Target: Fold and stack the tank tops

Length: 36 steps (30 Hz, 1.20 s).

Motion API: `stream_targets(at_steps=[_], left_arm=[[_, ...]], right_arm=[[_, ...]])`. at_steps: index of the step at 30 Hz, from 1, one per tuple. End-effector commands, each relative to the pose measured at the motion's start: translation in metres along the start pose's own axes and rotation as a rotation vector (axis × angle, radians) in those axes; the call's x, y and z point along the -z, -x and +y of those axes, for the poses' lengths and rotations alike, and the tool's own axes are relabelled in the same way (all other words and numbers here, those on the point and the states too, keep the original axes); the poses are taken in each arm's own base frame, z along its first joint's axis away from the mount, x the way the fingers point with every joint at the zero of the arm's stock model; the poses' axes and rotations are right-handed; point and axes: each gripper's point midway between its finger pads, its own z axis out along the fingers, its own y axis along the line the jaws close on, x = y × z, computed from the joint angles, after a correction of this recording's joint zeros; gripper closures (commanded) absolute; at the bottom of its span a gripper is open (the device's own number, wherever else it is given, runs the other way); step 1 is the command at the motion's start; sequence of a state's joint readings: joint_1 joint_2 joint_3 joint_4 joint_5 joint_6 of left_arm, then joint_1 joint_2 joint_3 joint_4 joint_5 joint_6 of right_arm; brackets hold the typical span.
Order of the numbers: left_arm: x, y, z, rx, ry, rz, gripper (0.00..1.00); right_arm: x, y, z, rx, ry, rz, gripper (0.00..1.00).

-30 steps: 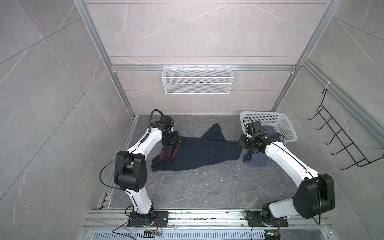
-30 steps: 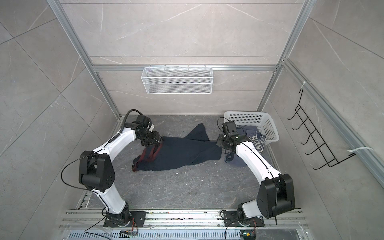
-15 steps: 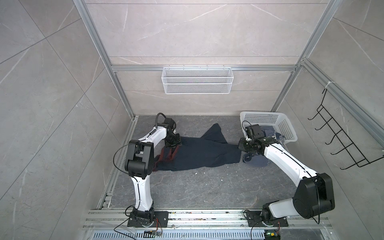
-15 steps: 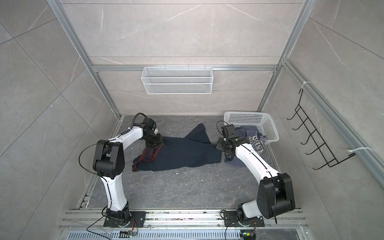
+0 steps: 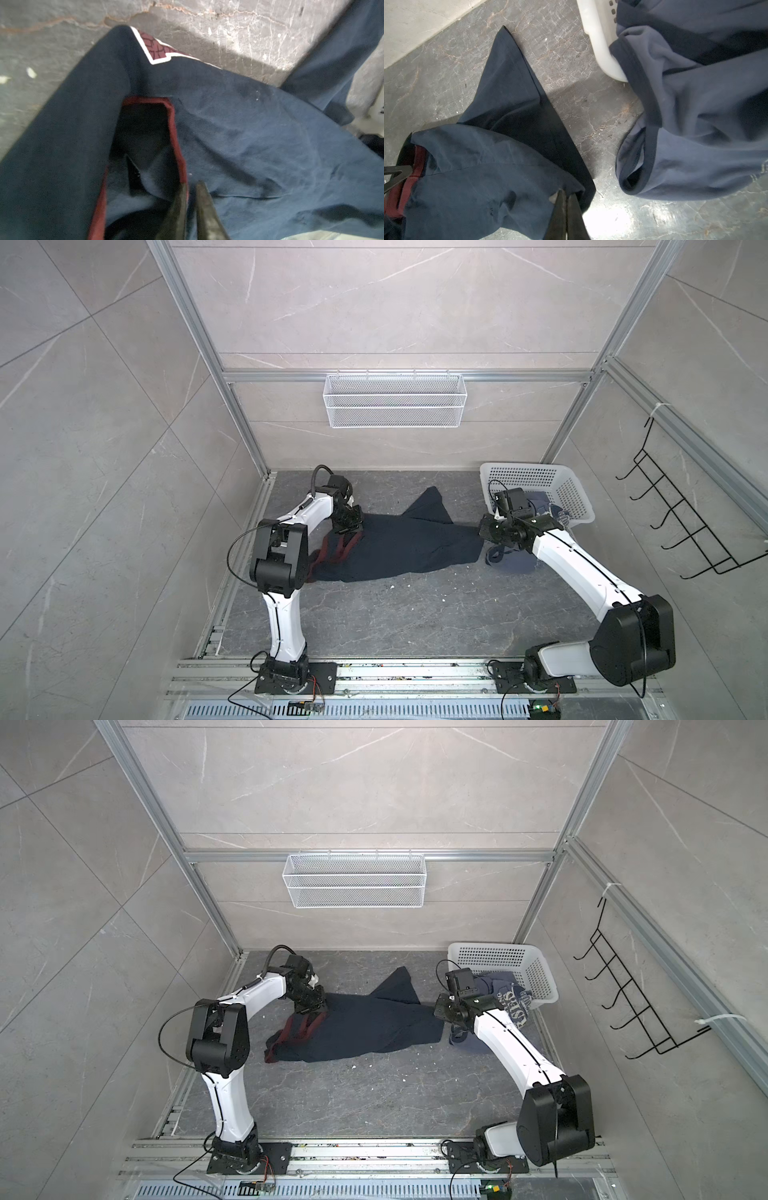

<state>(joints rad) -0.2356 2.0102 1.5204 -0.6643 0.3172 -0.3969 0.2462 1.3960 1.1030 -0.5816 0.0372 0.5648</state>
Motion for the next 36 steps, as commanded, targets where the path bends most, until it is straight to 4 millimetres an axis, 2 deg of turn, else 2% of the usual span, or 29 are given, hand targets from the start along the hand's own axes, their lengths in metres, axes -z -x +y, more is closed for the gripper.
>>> stream_targets(at_steps=[1,4,8,10,12,15,22,28,36], left_arm=[[0.031,0.006,-0.02,-0.013,-0.069,-0.072,0.93],[0.052,0.004,-0.03,-0.011,-0.098,-0.114,1.0],[0.089,0.008,-0.039,-0.028,-0.104,-0.216,0.99],[0.095,0.008,-0.033,-0.02,-0.066,-0.236,0.81],[0.089,0.008,-0.023,-0.011,-0.016,-0.215,0.79],[0.069,0.005,-0.012,0.003,0.027,-0.146,0.77],[0.03,0.007,0.004,0.003,0.076,-0.06,0.72],[0.014,0.006,0.004,0.012,0.055,-0.021,0.69],[0.007,0.0,0.0,0.009,0.017,0.006,0.68]], right_arm=[[0.011,0.003,-0.006,0.011,-0.019,-0.011,1.0],[0.016,0.005,-0.007,0.013,-0.027,-0.023,1.0],[0.025,0.014,-0.009,0.014,-0.032,-0.05,1.0],[0.027,0.016,-0.007,0.014,-0.027,-0.053,1.0],[0.027,0.015,-0.004,0.007,-0.013,-0.048,1.0],[0.026,0.014,-0.003,0.0,-0.004,-0.046,1.0],[0.027,0.009,-0.007,0.007,-0.011,-0.038,1.0],[0.028,0.005,-0.01,0.009,-0.016,-0.032,1.0],[0.027,0.004,-0.01,0.01,-0.016,-0.029,1.0]])
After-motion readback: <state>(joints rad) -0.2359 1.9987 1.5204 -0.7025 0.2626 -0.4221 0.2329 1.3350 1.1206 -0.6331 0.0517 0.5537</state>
